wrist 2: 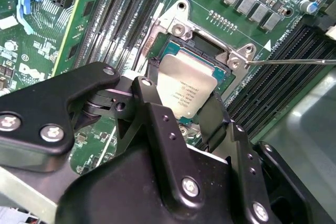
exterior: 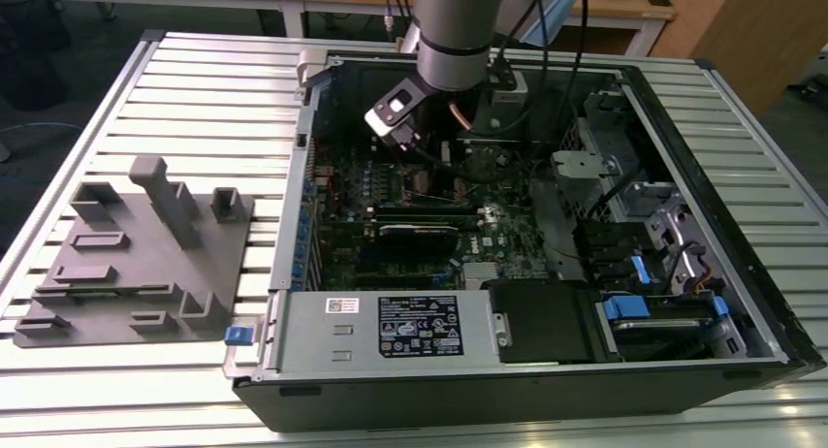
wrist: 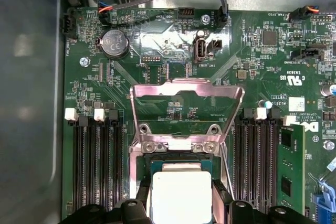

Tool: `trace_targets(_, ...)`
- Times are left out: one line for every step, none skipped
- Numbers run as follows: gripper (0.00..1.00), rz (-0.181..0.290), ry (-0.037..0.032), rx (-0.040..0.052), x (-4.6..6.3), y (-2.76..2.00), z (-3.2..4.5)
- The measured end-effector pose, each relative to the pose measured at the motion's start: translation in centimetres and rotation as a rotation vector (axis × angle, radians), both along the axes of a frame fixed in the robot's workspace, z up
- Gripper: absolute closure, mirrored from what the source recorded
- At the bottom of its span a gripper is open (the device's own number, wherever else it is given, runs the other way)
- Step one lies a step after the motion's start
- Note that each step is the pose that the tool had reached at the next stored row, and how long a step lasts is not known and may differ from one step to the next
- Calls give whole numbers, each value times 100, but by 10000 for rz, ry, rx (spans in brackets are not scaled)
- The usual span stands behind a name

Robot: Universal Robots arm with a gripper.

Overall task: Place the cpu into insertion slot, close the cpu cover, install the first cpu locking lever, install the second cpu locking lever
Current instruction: 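Place the cpu into insertion slot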

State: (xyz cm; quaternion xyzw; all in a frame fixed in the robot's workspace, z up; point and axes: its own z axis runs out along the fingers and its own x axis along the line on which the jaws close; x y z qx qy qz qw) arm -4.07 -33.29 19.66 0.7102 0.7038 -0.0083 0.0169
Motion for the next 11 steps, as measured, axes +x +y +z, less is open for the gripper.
trace_targets(46,-21,0,-1,0,0,-3)
trace_targets(46,-44,0,-1,0,0,-7)
trace_targets(46,-67,0,-1,0,0,-11)
trace_targets(46,-92,0,-1,0,0,-15)
trace_targets(46,-112,1,-2,0,-1,-18)
trace_targets(46,-128,1,-1,0,-1,-21)
trace_targets(46,-140,1,-1,0,-1,-23)
trace_targets(46,-149,1,-2,0,-1,-25)
trace_targets(46,-157,1,-3,0,-1,-27)
trace_targets(46,-160,2,-4,0,-1,-27)
trace_targets(46,-160,2,-4,0,-1,-28)
